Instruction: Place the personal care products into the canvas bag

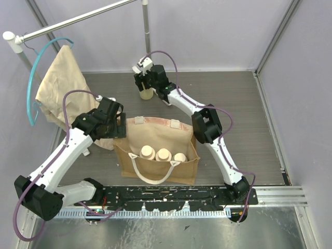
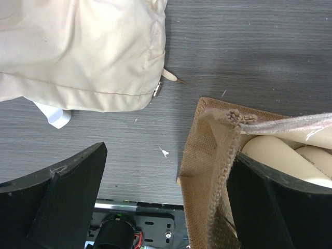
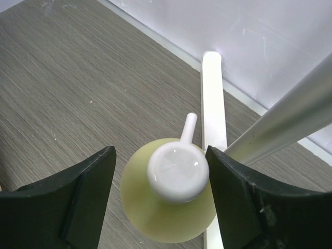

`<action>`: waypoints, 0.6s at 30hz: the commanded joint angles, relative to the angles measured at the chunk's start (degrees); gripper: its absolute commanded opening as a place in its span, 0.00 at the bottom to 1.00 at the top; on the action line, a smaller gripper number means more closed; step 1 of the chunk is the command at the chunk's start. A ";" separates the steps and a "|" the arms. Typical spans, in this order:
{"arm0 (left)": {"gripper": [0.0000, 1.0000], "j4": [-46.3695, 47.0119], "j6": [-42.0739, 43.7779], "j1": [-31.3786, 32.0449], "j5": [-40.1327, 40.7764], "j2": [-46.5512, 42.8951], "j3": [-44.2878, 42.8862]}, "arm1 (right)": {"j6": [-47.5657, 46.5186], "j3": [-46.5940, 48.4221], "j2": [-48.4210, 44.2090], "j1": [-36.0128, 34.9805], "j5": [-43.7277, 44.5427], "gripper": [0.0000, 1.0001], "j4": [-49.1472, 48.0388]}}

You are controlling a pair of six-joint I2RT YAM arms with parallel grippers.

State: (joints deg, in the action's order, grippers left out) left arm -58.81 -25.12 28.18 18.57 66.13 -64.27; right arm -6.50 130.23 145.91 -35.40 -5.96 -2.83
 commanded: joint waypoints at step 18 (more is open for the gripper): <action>0.98 -0.08 0.75 -0.02 1.28 -1.06 0.41 | -3.76 -4.07 -12.36 -0.20 2.71 0.00 -0.04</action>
State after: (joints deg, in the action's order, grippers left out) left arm -58.76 -24.67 28.18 18.57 66.15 -64.38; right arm -7.73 125.73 143.50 -35.31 -4.45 -6.28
